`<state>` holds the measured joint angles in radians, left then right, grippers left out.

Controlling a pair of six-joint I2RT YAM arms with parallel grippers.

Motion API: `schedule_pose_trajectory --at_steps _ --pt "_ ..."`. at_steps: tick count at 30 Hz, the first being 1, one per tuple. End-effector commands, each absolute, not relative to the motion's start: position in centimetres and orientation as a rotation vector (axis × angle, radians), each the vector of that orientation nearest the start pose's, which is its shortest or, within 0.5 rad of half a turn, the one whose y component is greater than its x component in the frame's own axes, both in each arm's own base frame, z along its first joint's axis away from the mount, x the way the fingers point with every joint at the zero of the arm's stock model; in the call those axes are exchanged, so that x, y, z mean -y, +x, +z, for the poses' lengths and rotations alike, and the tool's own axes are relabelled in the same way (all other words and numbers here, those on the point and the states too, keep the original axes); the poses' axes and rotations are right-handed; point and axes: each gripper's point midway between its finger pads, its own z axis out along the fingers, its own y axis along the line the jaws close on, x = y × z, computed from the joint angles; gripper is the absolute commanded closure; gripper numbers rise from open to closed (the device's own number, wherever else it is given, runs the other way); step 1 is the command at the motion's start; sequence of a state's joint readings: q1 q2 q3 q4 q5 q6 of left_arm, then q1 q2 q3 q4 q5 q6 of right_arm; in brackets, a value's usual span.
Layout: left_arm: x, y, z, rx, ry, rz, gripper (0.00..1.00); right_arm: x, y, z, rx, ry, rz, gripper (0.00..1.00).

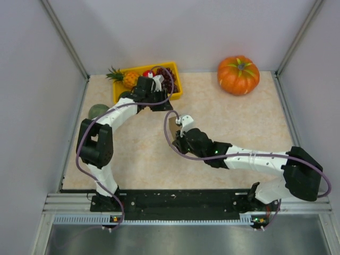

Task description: Unpack the express box

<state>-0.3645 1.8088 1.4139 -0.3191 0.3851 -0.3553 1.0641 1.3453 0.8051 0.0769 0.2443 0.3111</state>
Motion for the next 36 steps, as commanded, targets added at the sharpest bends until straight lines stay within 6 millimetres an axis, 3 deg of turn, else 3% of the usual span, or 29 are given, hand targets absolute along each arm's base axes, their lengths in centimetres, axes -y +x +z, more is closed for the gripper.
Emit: schedule_pose_trajectory --at_steps 1,4,5,12,17,25,29,31,32,34,36 --pt "25.0 42.0 15.0 -2.399 0.093 -0.891 0.53 -33.8 25.7 17.1 -1.916 -0.358 0.529 1.0" --pt "26.0 40.5 14.2 -2.432 0.065 -1.02 0.54 -32.7 26.1 16.6 -1.948 -0.313 0.457 1.0" --pt "26.4 40.3 14.8 -2.409 0.062 -1.064 0.54 -32.3 26.1 16.5 -1.951 -0.301 0.441 1.0" --pt "26.6 37.3 14.8 -2.417 0.052 -1.185 0.57 -27.8 26.3 15.5 -1.99 -0.143 0.298 1.0" --pt "26.9 35.5 14.6 -2.414 0.078 -1.262 0.62 -25.9 26.5 15.4 -1.999 -0.058 0.277 1.0" --pt "28.0 32.5 15.1 -2.35 0.321 -1.283 0.66 -22.3 28.1 14.9 -2.022 0.1 0.248 1.0" --pt "28.1 32.5 16.1 -2.302 0.409 -1.217 0.64 -21.3 28.3 14.9 -2.023 0.12 0.235 1.0" --pt "27.4 33.3 16.8 -2.262 0.441 -1.107 0.53 -20.6 28.3 15.0 -2.021 0.135 0.231 1.0" --pt "27.4 33.7 17.6 -2.232 0.463 -1.068 0.43 -20.2 28.3 15.0 -2.021 0.147 0.229 1.0" --pt "26.9 34.5 18.9 -2.173 0.526 -0.946 0.02 -19.3 27.9 15.1 -2.028 0.177 0.235 1.0" --pt "26.9 35.4 19.9 -2.119 0.604 -0.84 0.01 -18.6 27.8 15.0 -2.036 0.192 0.251 1.0"
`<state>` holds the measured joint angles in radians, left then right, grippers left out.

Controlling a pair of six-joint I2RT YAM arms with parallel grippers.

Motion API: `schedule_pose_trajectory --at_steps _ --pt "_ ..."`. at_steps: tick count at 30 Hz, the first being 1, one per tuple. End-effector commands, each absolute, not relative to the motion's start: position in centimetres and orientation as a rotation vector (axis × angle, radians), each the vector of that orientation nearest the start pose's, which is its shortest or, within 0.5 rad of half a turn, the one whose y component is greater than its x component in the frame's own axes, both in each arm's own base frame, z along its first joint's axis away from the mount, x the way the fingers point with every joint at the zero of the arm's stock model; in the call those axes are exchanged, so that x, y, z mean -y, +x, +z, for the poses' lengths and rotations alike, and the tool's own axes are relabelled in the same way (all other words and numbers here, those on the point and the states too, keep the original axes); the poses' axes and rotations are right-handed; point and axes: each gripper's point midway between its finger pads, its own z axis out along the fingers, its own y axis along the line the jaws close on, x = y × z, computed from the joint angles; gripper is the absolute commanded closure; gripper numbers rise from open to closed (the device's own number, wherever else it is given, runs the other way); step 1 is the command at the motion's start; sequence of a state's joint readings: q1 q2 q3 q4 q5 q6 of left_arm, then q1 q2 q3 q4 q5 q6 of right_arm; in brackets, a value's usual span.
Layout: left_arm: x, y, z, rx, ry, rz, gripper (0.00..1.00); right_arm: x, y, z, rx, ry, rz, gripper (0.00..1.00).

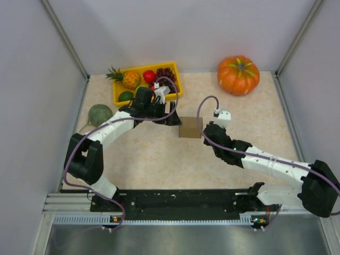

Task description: Unpack the express box

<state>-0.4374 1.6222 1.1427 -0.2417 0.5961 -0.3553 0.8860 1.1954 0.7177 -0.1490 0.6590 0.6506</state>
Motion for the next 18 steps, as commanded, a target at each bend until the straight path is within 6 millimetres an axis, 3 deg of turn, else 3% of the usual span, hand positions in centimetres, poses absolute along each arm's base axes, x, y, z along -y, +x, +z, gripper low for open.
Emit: schedule_pose_trajectory --at_steps 1,2,4,5,6,8,13,15,18 --pt "27.0 35.6 20.2 -2.104 0.631 -0.822 0.01 -18.2 27.6 15.1 -2.033 0.205 0.267 1.0" --pt "27.5 35.7 21.1 -2.084 0.669 -0.825 0.01 -18.1 27.6 15.0 -2.039 0.205 0.278 1.0" --pt "28.1 36.2 20.4 -2.089 0.751 -0.808 0.01 -17.5 27.7 15.0 -2.039 0.217 0.28 1.0" --pt "28.8 36.5 21.2 -2.06 0.793 -0.814 0.01 -17.4 27.7 15.1 -2.038 0.219 0.288 1.0" --pt "29.4 36.4 20.2 -2.05 0.881 -0.817 0.01 -17.1 27.9 15.2 -2.037 0.232 0.288 1.0" --pt "30.8 36.3 20.0 -2.0 0.994 -0.797 0.01 -16.9 27.9 15.4 -2.04 0.236 0.307 1.0" --pt "32.4 35.9 15.8 -1.909 1.354 -0.609 0.02 -16.1 28.1 15.3 -2.052 0.274 0.345 1.0" --pt "32.6 35.8 14.1 -1.925 1.43 -0.596 0.04 -15.9 27.8 15.1 -2.058 0.276 0.365 1.0" --pt "33.4 35.3 13.7 -1.898 1.486 -0.664 0.05 -15.5 27.6 15.0 -2.063 0.288 0.38 1.0"
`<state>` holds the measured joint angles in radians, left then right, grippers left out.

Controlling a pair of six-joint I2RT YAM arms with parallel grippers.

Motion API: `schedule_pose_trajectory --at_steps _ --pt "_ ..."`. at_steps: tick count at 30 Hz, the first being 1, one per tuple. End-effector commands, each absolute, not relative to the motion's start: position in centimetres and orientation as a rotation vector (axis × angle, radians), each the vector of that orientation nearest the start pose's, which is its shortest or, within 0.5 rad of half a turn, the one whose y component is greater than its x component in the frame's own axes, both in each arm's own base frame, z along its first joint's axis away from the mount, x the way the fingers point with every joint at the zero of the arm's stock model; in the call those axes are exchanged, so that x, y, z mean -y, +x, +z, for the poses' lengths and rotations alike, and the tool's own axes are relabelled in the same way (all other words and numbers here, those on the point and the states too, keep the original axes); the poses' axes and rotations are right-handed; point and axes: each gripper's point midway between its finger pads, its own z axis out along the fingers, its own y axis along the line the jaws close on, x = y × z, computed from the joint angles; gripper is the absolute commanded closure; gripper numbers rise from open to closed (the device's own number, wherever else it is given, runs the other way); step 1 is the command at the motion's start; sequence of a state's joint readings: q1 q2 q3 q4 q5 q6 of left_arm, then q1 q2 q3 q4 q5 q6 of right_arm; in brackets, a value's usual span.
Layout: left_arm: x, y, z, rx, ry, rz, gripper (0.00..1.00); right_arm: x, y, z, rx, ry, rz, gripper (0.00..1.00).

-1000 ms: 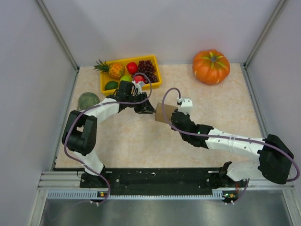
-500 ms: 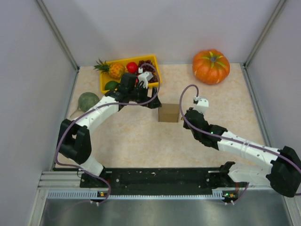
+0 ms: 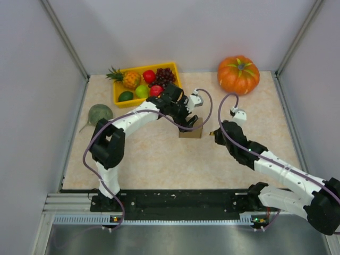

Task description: Unpack the express box

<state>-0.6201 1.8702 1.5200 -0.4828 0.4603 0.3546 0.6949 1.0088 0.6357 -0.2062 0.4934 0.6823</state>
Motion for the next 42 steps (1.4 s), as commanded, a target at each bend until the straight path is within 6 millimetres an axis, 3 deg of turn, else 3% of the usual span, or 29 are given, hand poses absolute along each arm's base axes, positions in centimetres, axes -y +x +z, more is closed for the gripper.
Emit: schedule_pose_trajectory --at_steps 1,4,6,12,20,25,29,42 --pt "33.9 34.9 14.0 -1.869 1.503 -0.711 0.05 -15.4 27.6 15.1 -2.063 0.291 0.383 1.0" --pt "34.7 35.1 13.9 -1.861 1.507 -0.753 0.05 -15.4 27.6 15.0 -2.068 0.297 0.393 1.0" --pt "34.7 35.4 12.5 -1.898 1.521 -0.736 0.05 -15.2 27.8 15.0 -2.068 0.309 0.398 1.0" --pt "34.8 35.4 11.1 -1.918 1.545 -0.712 0.11 -15.4 28.8 15.8 -2.055 0.33 0.438 1.0" --pt "34.4 34.7 9.4 -1.928 1.565 -0.696 0.39 -16.3 31.0 18.9 -1.956 0.358 0.58 1.0" --pt "34.1 33.6 8.4 -1.923 1.607 -0.684 0.5 -16.9 32.5 20.5 -1.904 0.33 0.605 1.0" --pt "33.7 33.5 7.9 -1.919 1.631 -0.654 0.51 -17.2 33.9 22.0 -1.865 0.319 0.589 1.0" --pt "33.3 33.4 7.3 -1.932 1.64 -0.633 0.53 -16.9 35.2 21.5 -1.87 0.338 0.537 1.0"
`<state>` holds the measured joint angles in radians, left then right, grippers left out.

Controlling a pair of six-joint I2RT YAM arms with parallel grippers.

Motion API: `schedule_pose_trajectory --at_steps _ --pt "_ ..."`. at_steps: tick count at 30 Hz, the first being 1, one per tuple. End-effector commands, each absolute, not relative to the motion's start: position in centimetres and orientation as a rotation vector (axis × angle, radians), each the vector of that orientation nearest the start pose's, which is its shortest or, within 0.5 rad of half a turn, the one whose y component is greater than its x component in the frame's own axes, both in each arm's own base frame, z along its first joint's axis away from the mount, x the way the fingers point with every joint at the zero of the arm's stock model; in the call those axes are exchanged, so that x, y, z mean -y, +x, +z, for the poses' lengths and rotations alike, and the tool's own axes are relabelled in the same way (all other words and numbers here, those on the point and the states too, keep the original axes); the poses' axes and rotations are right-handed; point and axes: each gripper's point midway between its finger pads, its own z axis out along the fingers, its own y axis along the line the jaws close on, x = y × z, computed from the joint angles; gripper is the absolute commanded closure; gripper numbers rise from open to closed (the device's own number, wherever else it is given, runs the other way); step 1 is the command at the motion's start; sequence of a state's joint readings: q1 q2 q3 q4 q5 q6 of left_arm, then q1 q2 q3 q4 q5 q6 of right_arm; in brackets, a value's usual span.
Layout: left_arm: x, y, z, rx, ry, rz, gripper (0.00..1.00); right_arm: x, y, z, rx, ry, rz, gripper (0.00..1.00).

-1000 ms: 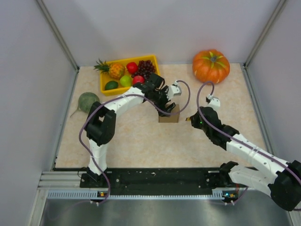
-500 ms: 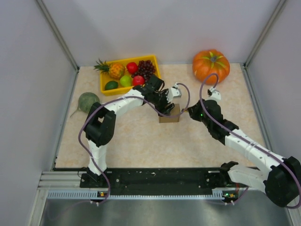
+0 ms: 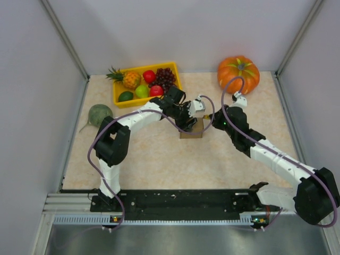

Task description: Unpack the express box

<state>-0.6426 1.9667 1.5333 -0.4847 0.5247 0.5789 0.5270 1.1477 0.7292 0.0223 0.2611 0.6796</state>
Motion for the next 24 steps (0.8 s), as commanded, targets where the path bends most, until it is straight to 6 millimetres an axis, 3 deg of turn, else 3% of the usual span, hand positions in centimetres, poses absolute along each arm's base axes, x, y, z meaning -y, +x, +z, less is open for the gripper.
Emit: schedule_pose_trajectory --at_steps 1,9,16,24 --pt "33.3 33.4 7.2 -1.938 1.638 -0.633 0.53 -16.7 35.2 21.5 -1.87 0.341 0.526 1.0" --pt "33.4 33.2 7.9 -1.972 1.616 -0.685 0.52 -17.3 35.4 20.8 -1.893 0.307 0.525 1.0" --pt "33.3 33.1 7.3 -1.987 1.619 -0.69 0.54 -18.0 35.5 19.8 -1.918 0.293 0.546 1.0" --pt "33.2 33.3 7.2 -1.998 1.612 -0.685 0.55 -17.0 35.5 21.4 -1.875 0.325 0.517 1.0"
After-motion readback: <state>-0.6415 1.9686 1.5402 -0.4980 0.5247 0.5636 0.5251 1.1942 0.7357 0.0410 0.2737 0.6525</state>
